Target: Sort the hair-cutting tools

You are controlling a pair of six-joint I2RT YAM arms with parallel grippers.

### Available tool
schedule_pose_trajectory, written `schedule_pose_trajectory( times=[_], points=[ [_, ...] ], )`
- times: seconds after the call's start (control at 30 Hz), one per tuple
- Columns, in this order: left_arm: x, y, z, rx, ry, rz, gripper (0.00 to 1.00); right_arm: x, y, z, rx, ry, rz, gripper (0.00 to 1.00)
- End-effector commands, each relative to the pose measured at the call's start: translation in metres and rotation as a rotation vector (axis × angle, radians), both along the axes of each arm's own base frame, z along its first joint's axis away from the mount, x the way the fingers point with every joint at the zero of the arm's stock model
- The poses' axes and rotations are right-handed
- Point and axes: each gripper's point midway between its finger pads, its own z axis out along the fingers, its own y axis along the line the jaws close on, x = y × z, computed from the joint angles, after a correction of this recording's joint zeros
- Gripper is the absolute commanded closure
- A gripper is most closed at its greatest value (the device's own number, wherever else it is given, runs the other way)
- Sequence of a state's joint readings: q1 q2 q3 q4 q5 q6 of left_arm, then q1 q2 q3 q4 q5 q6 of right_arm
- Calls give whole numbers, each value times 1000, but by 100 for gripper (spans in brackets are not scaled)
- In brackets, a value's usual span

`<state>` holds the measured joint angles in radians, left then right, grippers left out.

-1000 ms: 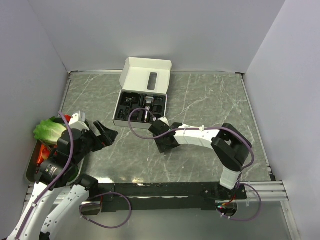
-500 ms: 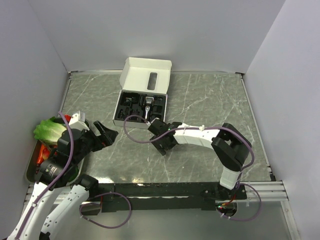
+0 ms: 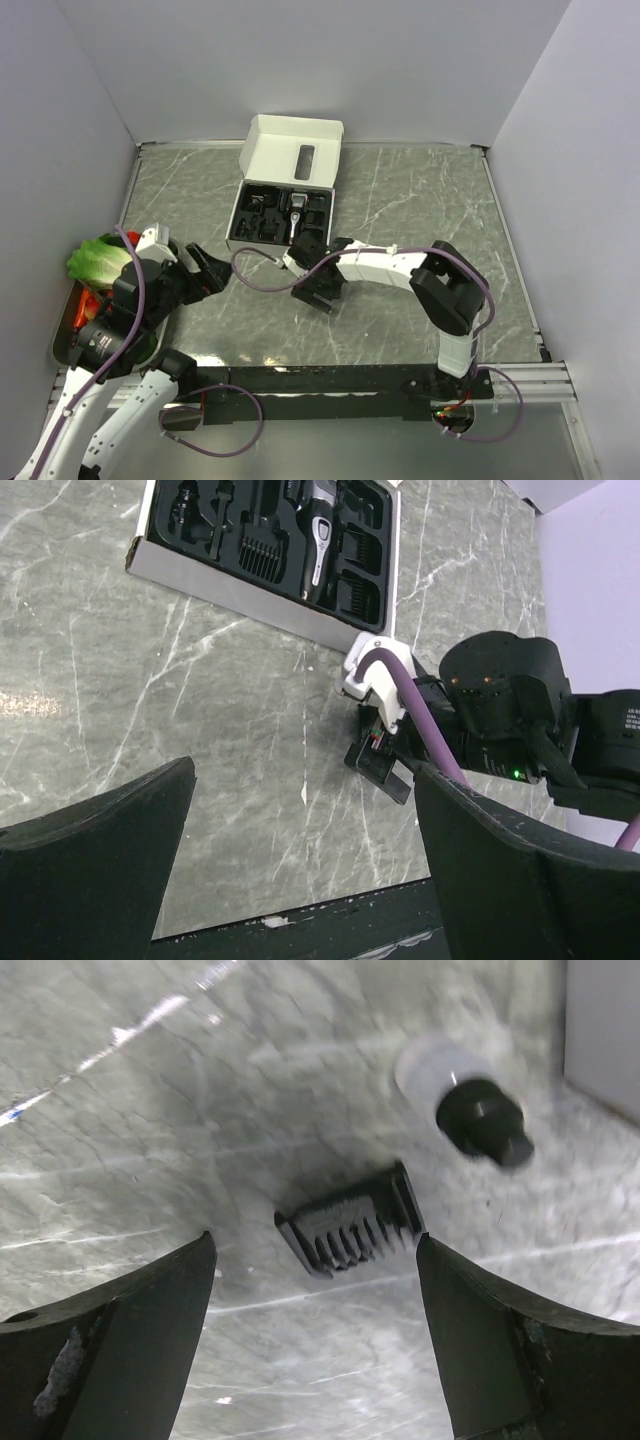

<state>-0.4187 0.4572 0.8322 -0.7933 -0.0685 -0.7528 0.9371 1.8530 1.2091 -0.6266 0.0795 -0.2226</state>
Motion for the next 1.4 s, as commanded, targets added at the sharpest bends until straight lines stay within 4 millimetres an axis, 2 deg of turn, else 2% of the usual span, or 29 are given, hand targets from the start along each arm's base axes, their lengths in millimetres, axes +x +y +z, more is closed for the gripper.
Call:
schedule_pose_trajectory(
  times=[0.0, 0.2, 0.33, 0.47, 0.67, 1.13, 1.37],
  points=[
    [-4, 3, 18, -4, -45, -4, 3, -1, -12, -24, -98, 70, 100, 11],
    [-5, 4, 15, 5, -37, -3, 3, 9, -16, -17, -99, 82, 140, 11],
    [-4, 3, 13, 3, -33, -5, 3, 5, -23, -19, -111, 120, 173, 11],
    [-3, 2, 14, 2, -33, -4, 3, -1, -24, -28, -112, 159, 187, 13],
    [-3, 2, 15, -5, -33, -3, 3, -2, -23, -29, -111, 164, 182, 15],
    [-4, 3, 18, -7, -31, 3, 3, 9, -1, -27, -42, 139, 155, 16],
    [-3, 2, 19, -7, -31, 1, 3, 25, 7, -25, -14, 132, 71, 16]
  ],
)
